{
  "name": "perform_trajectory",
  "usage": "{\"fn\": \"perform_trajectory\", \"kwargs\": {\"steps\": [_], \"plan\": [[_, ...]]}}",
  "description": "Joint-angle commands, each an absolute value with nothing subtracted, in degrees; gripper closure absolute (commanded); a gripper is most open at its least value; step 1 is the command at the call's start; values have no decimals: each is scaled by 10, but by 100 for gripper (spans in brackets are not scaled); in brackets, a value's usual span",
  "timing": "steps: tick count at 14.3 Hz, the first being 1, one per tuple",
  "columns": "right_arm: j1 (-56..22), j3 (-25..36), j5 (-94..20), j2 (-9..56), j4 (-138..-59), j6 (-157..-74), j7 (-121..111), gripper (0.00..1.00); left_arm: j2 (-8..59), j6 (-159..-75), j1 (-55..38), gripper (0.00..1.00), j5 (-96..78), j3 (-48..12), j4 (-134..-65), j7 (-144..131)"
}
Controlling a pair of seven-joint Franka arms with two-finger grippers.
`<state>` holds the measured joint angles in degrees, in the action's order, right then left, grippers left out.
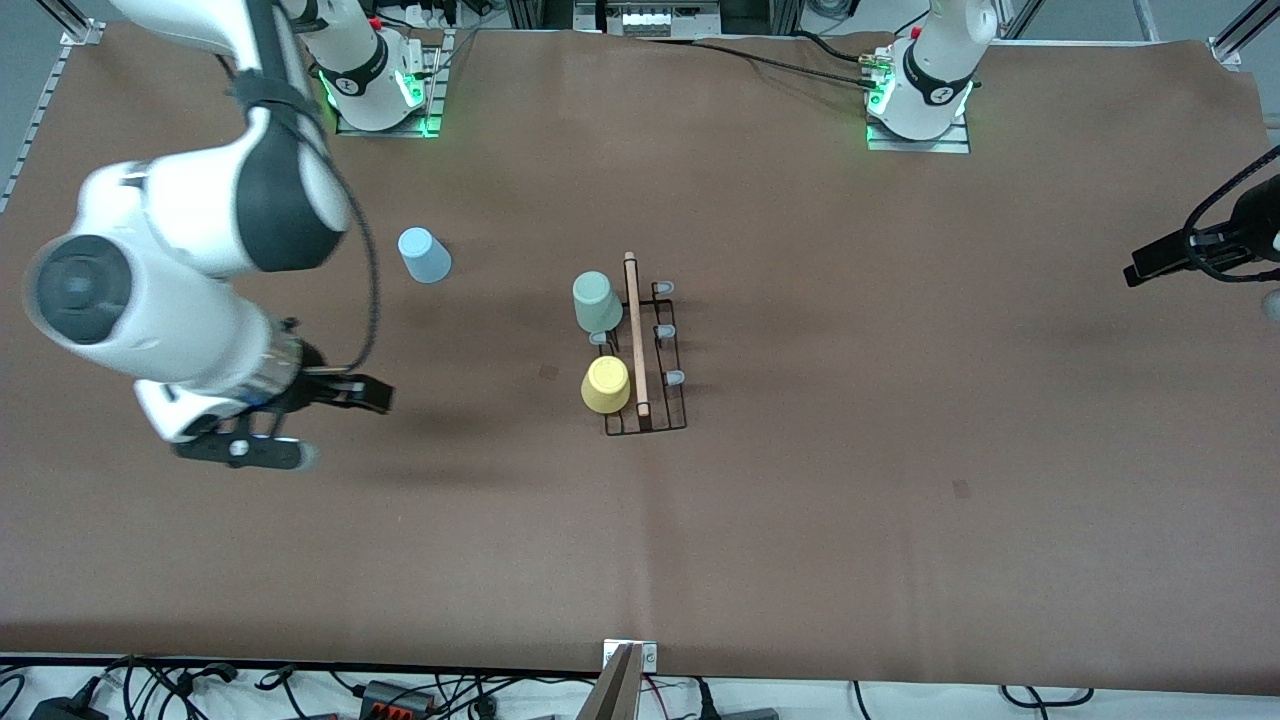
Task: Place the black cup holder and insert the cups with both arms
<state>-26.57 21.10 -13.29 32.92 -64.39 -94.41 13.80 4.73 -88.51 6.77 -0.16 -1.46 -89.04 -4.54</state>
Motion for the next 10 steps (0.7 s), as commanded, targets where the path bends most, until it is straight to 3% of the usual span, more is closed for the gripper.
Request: {"fn": "perform_trajectory", "kwargs": {"steps": [1, 3, 10], "plan": [[-252, 221, -135, 312, -652, -937, 120, 0, 44, -868, 75, 0, -4, -18, -887, -32], [-235, 223, -135, 299, -656, -940, 116, 0, 42, -860, 75, 0, -3, -18, -887, -32], [-10, 48, -30, 162, -786, -962, 49, 0, 43, -847, 72, 0, -3, -23, -882, -31]]}}
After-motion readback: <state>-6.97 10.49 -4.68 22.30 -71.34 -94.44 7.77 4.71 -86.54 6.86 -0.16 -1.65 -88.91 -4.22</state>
